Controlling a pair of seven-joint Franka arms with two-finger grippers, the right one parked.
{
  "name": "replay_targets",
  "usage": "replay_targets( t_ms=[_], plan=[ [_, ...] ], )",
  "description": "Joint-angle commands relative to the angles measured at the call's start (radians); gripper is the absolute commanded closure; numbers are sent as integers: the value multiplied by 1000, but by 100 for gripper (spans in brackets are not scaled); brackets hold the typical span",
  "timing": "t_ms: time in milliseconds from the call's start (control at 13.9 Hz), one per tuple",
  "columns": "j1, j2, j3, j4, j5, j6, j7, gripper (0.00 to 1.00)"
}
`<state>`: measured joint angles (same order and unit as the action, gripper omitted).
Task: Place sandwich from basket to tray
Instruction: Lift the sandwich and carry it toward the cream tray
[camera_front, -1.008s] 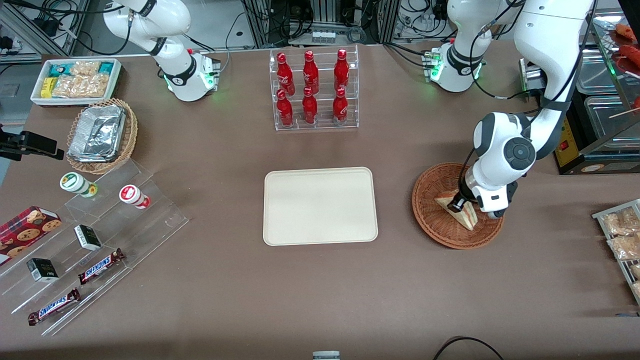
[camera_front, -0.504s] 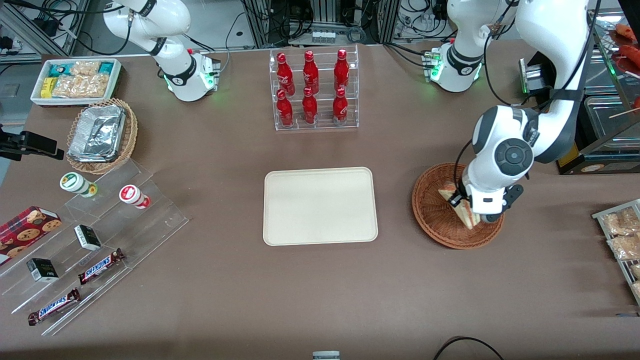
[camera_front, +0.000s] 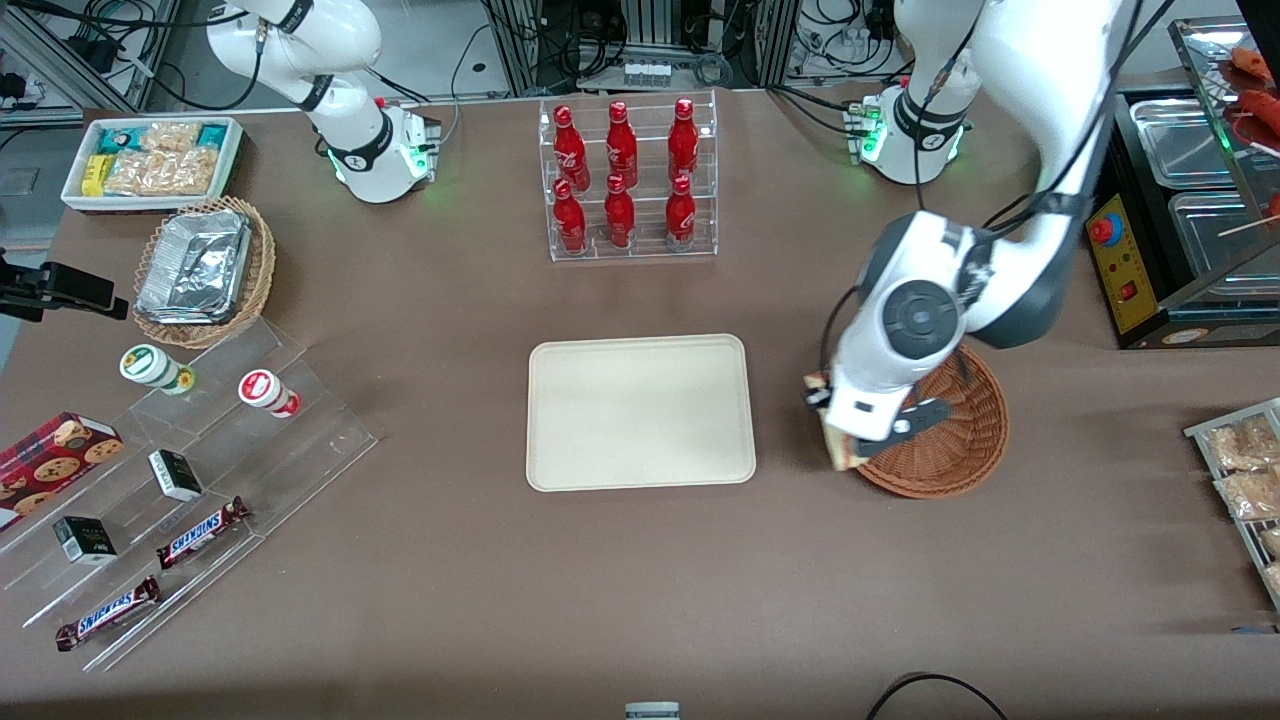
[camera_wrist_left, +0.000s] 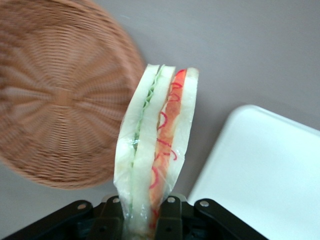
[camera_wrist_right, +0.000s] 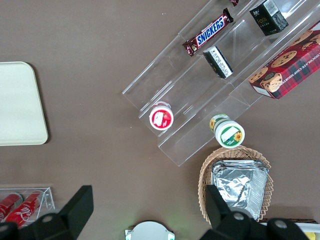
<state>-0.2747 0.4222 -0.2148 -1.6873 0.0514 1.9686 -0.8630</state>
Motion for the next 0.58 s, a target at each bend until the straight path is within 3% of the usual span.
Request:
replay_targets(
  t_ms=[0,504],
  plan=[
    [-85,125,-2,155,-12,-27,15,100],
    [-274,323,-2,389,-1,1,-166,100]
  ],
)
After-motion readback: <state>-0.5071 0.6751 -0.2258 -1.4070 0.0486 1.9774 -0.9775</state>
